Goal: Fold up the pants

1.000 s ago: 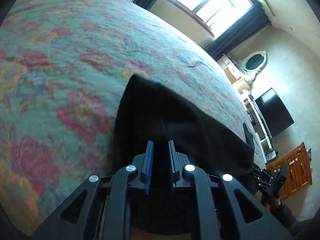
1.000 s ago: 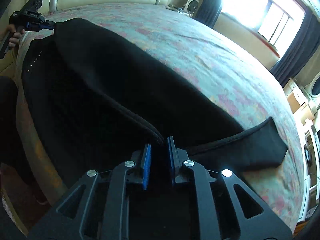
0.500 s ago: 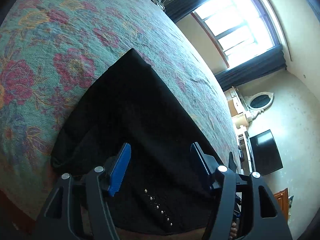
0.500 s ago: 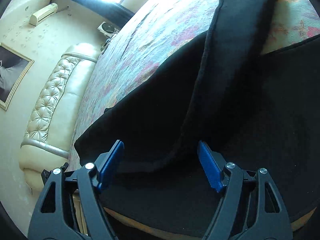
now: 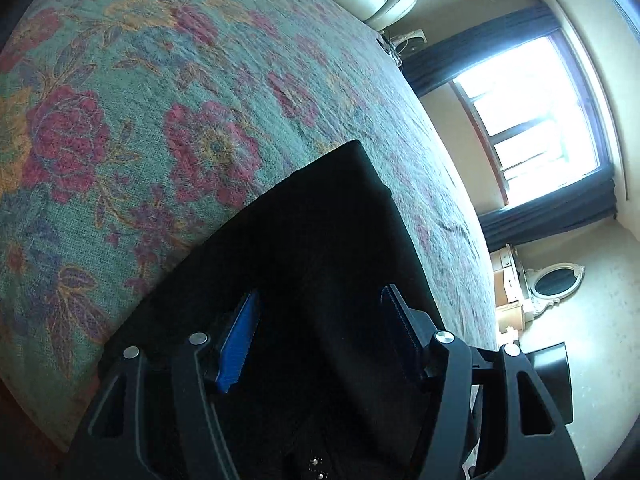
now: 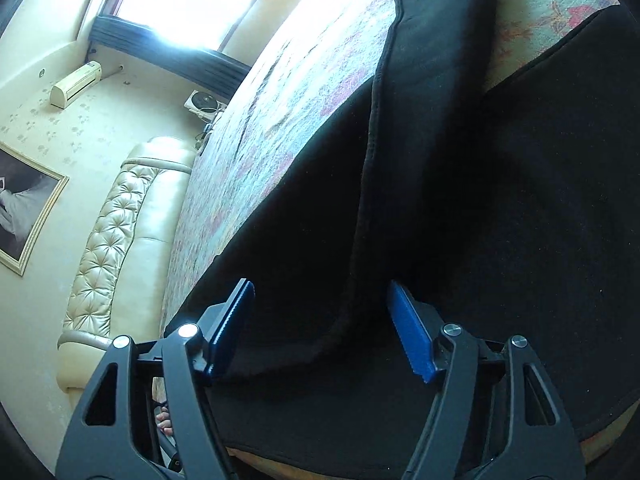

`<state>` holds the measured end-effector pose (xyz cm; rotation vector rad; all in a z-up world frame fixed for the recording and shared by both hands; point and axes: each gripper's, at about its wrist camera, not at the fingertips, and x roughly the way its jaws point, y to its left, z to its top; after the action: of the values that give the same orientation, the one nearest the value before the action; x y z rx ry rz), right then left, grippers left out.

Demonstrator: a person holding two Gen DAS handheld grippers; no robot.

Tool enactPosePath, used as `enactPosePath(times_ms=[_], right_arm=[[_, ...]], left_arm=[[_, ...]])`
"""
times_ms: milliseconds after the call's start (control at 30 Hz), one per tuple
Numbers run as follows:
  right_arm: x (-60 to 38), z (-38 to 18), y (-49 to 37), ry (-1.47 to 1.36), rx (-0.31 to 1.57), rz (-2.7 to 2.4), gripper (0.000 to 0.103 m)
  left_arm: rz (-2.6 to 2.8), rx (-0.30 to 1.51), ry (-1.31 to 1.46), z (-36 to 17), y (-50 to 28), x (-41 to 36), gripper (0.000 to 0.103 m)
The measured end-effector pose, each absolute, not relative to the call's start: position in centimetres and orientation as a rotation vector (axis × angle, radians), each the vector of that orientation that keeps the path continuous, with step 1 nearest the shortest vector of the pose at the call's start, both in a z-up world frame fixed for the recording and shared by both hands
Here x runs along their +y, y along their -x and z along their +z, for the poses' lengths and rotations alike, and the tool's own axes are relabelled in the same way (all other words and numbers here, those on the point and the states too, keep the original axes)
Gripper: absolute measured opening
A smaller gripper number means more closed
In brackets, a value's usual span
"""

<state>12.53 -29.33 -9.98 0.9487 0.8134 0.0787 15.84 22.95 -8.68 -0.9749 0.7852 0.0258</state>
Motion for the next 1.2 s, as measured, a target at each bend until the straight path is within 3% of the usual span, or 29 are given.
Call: enactPosePath(times_ms=[33,100,233,300,333,833,1200], right_arm=[[-29.2,-9.9,-12.6,-0.943,0.818,0.074,0.063],[-28.9,-10.0,-12.6,-0.923,0.83,0.056,0.05],[-28.8,-10.7,-12.7,-0.915,0.849,0.01,0.029],[-29.0,-11.1,-12.7,-0.92,0.86,-0.007,0.014],[-29.2,-11.3,-12.7,-0.924,0.864,-0.011,0.011],[-29.8,-9.4,-6.9,-1.045,0.757,0.062,0.009],[-29.5,-10.6,-4.4,-1.088,0.765,0.077,0.009]], left_arm=[[0.032,0.788,0.971,-8.9,-15.9,23.0,0.048],[0.039,0.812,0.938,-9.5,-15.7,22.7,0.017],[0.007,0.82,0.942,-9.8,-15.6,22.4,0.013],[0.003,0.822,0.949,-9.7,-15.8,22.4,0.012],[0.0,0.822,0.951,-9.7,-15.8,22.3,0.011],[-0.08,0.765,0.921,-5.0,-11.2,22.8,0.01],[-0.055,0.831,0.927,-6.7,-6.6,24.0,0.01]])
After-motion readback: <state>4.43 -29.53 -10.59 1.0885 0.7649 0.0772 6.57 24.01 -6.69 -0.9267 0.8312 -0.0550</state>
